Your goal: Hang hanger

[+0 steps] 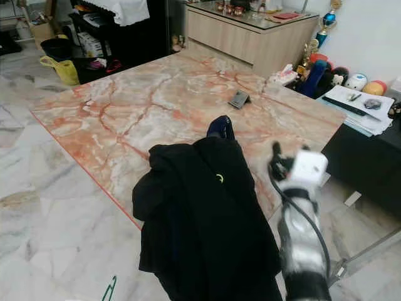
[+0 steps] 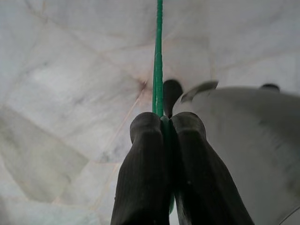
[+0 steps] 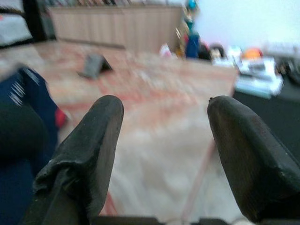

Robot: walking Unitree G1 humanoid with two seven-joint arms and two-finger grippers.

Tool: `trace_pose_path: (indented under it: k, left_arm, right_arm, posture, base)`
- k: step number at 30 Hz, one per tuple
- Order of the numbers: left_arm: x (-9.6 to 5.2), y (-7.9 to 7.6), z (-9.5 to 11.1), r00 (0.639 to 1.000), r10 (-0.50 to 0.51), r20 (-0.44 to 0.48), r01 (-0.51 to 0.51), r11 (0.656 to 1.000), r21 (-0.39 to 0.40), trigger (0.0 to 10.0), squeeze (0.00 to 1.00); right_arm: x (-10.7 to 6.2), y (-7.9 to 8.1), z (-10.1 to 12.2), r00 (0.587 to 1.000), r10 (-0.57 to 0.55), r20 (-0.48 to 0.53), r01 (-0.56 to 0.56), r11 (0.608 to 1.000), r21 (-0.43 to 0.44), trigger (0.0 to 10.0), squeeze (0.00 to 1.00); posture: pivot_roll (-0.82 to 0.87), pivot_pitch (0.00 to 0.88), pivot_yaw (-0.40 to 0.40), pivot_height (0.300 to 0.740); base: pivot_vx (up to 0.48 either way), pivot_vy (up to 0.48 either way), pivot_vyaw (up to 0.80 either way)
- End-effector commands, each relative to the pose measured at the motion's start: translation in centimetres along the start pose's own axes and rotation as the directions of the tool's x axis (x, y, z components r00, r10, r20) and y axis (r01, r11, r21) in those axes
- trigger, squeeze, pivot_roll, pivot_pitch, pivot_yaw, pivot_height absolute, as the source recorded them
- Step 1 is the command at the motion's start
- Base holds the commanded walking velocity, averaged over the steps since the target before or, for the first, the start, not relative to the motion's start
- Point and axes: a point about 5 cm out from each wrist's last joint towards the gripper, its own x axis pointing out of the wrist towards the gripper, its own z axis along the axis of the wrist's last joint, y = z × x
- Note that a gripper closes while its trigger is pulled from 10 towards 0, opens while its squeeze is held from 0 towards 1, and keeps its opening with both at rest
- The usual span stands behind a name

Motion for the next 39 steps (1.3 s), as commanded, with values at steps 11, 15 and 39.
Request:
trace_pose_path:
  k: [11,15,39]
  left_arm:
    - [-0.2,0.4,-0.6,1.000,0.006,-0.020,-0.005,1.000,0.012,10.0,0.00]
    - [-0.2,0.4,-0.7,1.000,0.005,-0.020,-0.005,1.000,0.014,10.0,0.00]
    - [-0.2,0.2,-0.9,0.999,0.000,-0.032,0.001,1.000,0.021,10.0,0.00]
  right_arm:
    - [-0.8,0.0,0.1,1.000,-0.023,-0.006,0.023,1.000,0.001,10.0,0.00]
    - [-1.2,-0.2,-0.1,0.999,-0.033,-0.013,0.034,0.999,0.006,10.0,0.00]
    - [-1.4,-0.8,0.1,0.997,-0.083,-0.004,0.083,0.997,0.000,10.0,0.00]
  posture:
    - [0.08,0.120,-0.036,0.740]
    - [0.08,0.125,-0.035,0.740]
    - [0.07,0.143,-0.035,0.740]
  base:
    - [0.000,0.000,0.00]
    - [0.000,0.000,0.00]
    - [0.000,0.000,0.00]
